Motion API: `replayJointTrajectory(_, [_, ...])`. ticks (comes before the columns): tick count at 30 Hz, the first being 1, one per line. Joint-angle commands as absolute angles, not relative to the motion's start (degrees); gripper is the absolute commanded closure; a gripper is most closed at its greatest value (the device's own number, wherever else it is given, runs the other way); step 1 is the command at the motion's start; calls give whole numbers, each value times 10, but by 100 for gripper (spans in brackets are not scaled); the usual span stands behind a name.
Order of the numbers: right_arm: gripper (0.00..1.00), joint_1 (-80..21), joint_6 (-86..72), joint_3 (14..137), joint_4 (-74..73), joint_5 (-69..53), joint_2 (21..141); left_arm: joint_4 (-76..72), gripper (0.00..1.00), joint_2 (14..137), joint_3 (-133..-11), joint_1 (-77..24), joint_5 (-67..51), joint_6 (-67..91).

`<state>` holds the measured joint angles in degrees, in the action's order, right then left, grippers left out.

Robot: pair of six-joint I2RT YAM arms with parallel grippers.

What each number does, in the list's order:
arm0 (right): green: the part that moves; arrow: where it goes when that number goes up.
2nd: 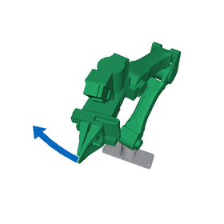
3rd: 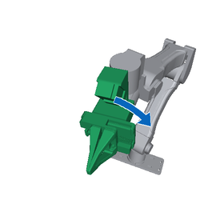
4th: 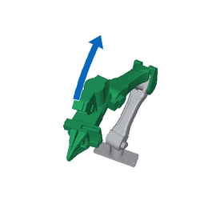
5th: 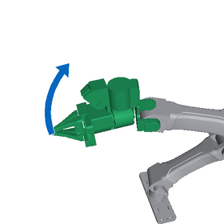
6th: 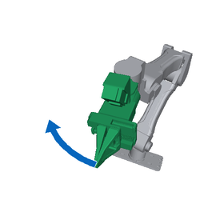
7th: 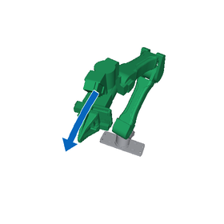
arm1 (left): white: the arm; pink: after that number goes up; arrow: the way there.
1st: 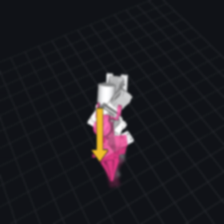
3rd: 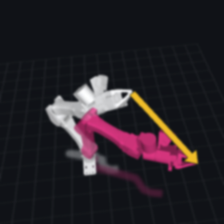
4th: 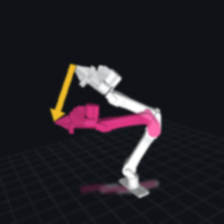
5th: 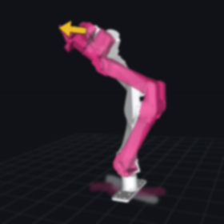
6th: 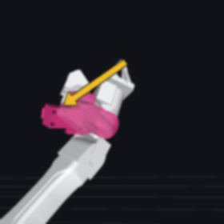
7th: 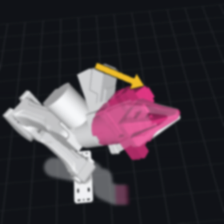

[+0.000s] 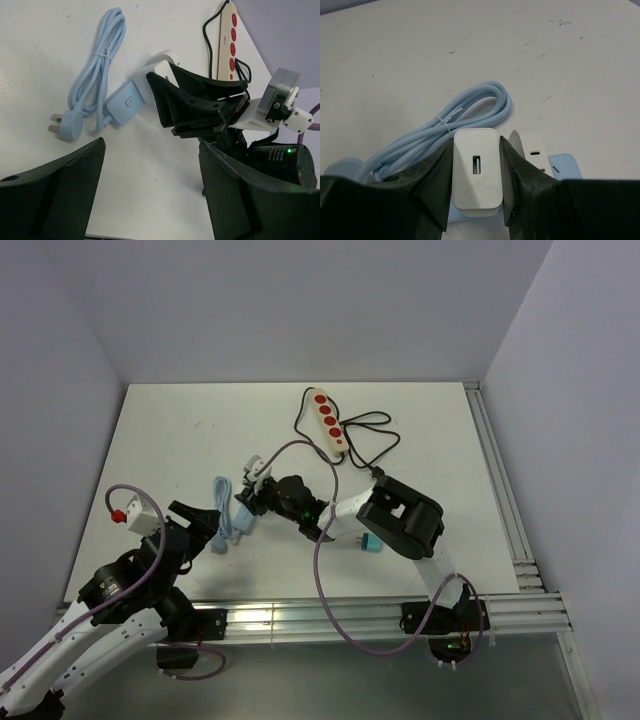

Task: Insert the plug

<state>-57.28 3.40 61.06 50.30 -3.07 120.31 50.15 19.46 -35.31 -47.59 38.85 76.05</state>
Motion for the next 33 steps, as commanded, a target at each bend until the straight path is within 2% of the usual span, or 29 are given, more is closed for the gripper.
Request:
replayJointTrajectory(1, [100,-594,-34,520,290,-19,1277,488,19,190,-365,-475,390,755])
replayJointTrajectory(7, [100,-598,-19,576,252,-11,1281,498,19,189,-369,-475,390,759])
replayJointTrajectory(14, [100,-604,-47,502,302,-3,1290,493,19,182,-366,-475,390,757])
replayJointTrajectory(21, [100,-611,-28,591,240,-1,1310,496,19,186,-368,-475,385,758])
replayJointTrajectory(27, [100,-616,-55,510,295,-1,1317,499,19,176,-373,-475,391,754])
replayJointTrajectory(33, [100,-624,-49,564,263,11,1317,512,19,176,-378,-475,390,758])
